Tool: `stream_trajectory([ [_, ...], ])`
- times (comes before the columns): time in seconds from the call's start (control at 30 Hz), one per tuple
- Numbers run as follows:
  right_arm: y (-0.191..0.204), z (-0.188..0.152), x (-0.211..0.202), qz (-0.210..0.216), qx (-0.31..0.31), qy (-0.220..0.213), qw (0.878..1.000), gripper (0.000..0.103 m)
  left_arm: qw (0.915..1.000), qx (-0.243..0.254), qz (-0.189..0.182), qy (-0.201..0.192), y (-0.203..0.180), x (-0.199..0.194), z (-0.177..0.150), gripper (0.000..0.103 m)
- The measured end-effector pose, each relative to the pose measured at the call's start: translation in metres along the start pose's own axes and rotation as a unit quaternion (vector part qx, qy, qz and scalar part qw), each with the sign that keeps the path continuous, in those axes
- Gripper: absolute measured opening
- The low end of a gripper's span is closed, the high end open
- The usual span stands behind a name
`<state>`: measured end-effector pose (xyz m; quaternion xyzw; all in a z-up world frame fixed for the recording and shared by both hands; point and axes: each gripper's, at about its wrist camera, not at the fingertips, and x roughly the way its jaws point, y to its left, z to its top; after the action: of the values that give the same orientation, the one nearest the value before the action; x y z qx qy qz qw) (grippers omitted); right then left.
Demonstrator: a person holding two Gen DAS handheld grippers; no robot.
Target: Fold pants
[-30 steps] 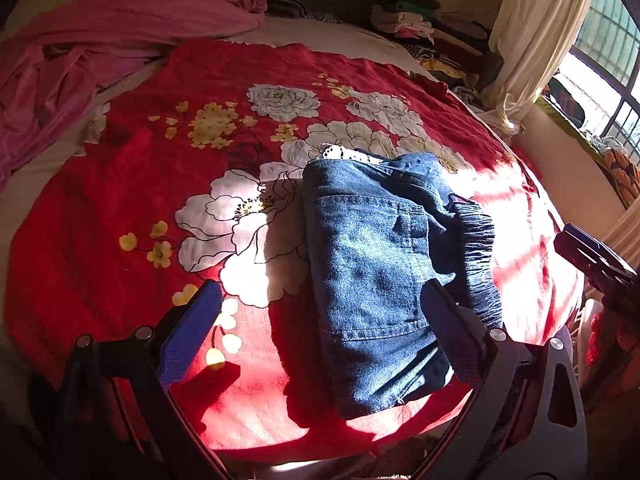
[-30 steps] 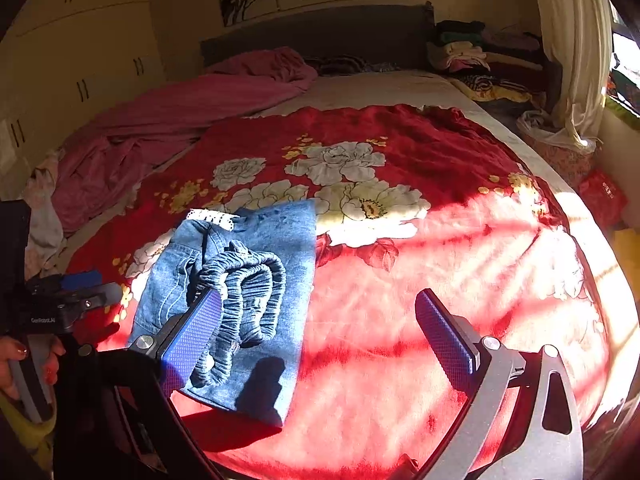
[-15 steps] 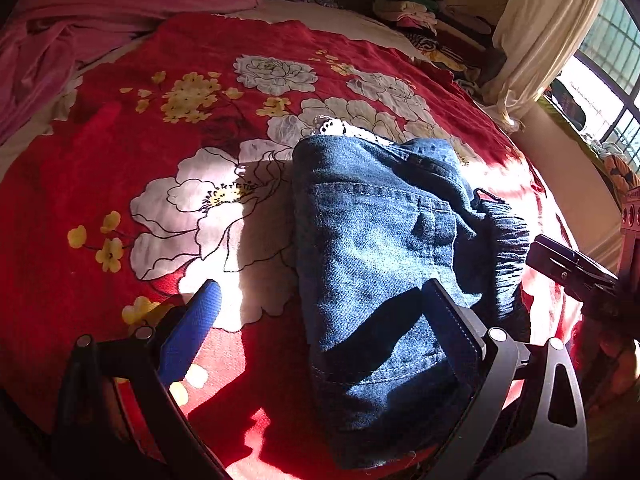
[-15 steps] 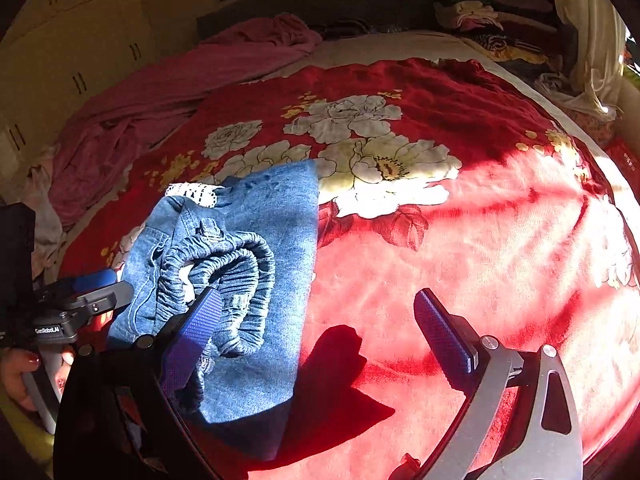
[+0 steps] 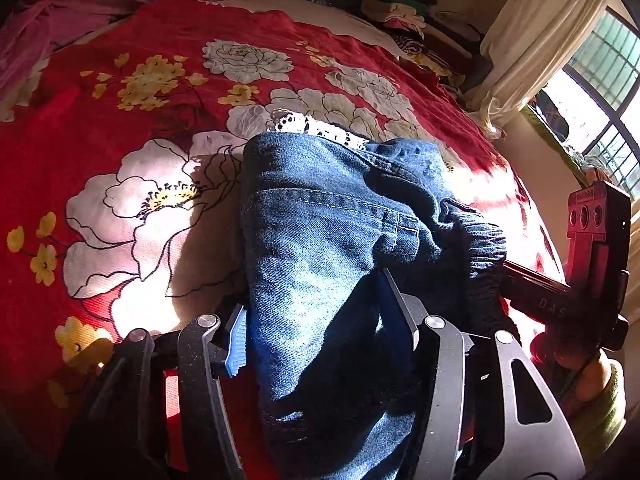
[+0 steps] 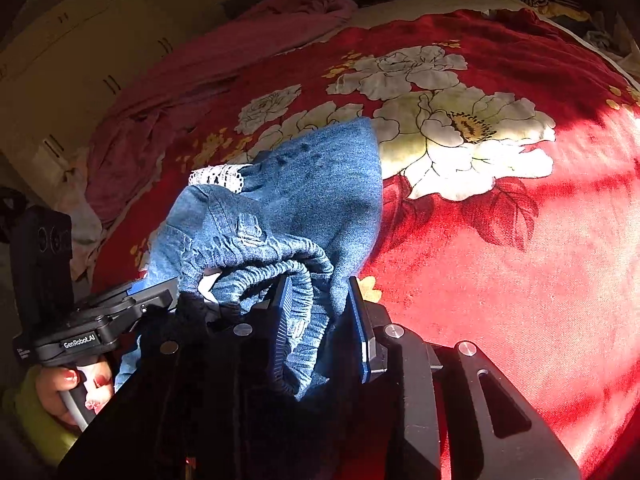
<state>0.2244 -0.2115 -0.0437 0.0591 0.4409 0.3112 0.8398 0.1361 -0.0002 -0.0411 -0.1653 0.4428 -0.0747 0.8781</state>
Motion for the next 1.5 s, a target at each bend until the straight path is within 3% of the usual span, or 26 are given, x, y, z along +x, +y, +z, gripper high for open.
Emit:
stream_trajectory([
  [0.03, 0.006, 0.000, -0.005, -0.007, -0.013, -0.012, 1.000, 0.017, 1.0000, 0.006, 0.000, 0.001, -0.003, -0.002, 0.001, 0.033],
  [0.13, 0.020, 0.006, -0.019, -0.006, -0.029, -0.039, 0.999, 0.012, 0.9999, 0.014, 0.003, -0.007, -0.009, -0.012, 0.009, 0.025],
  [0.4, 0.015, 0.054, -0.021, -0.006, -0.036, -0.070, 0.997, 0.009, 0.9983, 0.042, 0.008, -0.039, -0.025, -0.023, 0.054, 0.025],
  [0.6, 0.003, 0.095, -0.008, -0.014, -0.030, -0.085, 0.996, 0.009, 0.9958, 0.065, 0.033, -0.055, -0.033, -0.010, 0.094, 0.025],
  [0.9, -0.013, 0.119, 0.025, -0.038, -0.024, -0.069, 0.997, 0.009, 0.9950, 0.065, 0.052, -0.055, -0.024, 0.023, 0.127, 0.025],
  [1.27, -0.034, 0.104, 0.067, -0.097, -0.012, -0.012, 0.995, 0.010, 0.9955, 0.062, 0.063, -0.035, -0.007, 0.053, 0.120, 0.026],
  [1.5, -0.046, 0.100, 0.066, -0.131, 0.012, -0.003, 0.991, 0.042, 0.9955, 0.058, 0.067, -0.033, -0.004, 0.053, 0.116, 0.032],
])
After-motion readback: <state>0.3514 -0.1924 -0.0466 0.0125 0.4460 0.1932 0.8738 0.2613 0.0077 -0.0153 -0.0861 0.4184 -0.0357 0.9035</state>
